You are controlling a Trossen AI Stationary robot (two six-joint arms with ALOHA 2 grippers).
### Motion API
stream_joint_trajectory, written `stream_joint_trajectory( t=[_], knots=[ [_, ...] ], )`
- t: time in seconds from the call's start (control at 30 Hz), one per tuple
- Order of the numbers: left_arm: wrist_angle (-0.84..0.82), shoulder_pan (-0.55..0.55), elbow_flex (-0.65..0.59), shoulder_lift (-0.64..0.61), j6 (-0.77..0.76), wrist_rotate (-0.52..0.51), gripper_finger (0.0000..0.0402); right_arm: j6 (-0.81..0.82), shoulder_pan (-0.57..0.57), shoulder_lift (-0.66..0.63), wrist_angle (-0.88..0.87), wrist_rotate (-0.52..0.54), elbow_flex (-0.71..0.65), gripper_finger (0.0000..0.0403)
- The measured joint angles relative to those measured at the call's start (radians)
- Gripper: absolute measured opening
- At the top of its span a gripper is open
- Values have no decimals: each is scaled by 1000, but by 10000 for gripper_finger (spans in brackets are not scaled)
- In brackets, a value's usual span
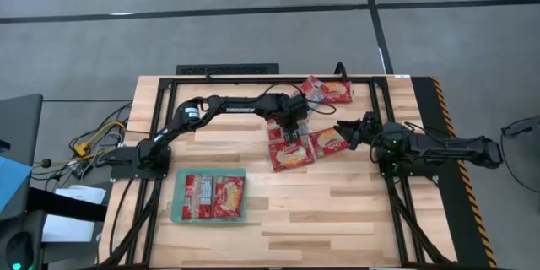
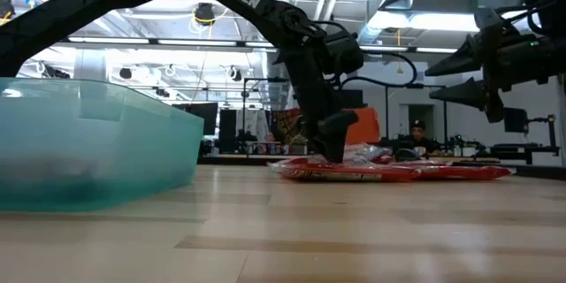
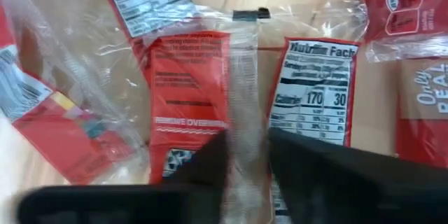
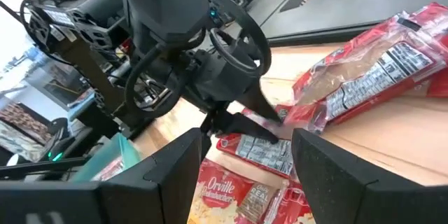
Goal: Sort popcorn bags into baskets
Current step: Put the red popcorn pack into the green bin
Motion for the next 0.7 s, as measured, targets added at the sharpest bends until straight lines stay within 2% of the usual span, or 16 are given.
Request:
stream_joint_trajectory(
  t=[0.03, 0.1, 0.27, 0.7],
  knots=[
    [0, 0, -1, 2, -3, 10, 35, 0, 0, 0, -1, 0, 0, 249],
    [2, 3, 2, 3, -35, 21, 14, 0, 0, -2, -1, 0, 0, 249],
    [-59, 5, 65, 7, -84, 31, 2, -1, 0, -2, -1, 0, 0, 249],
    [-368, 1, 333, 4, -139, 110, 0, -6, 0, -2, -1, 0, 0, 249]
  ],
)
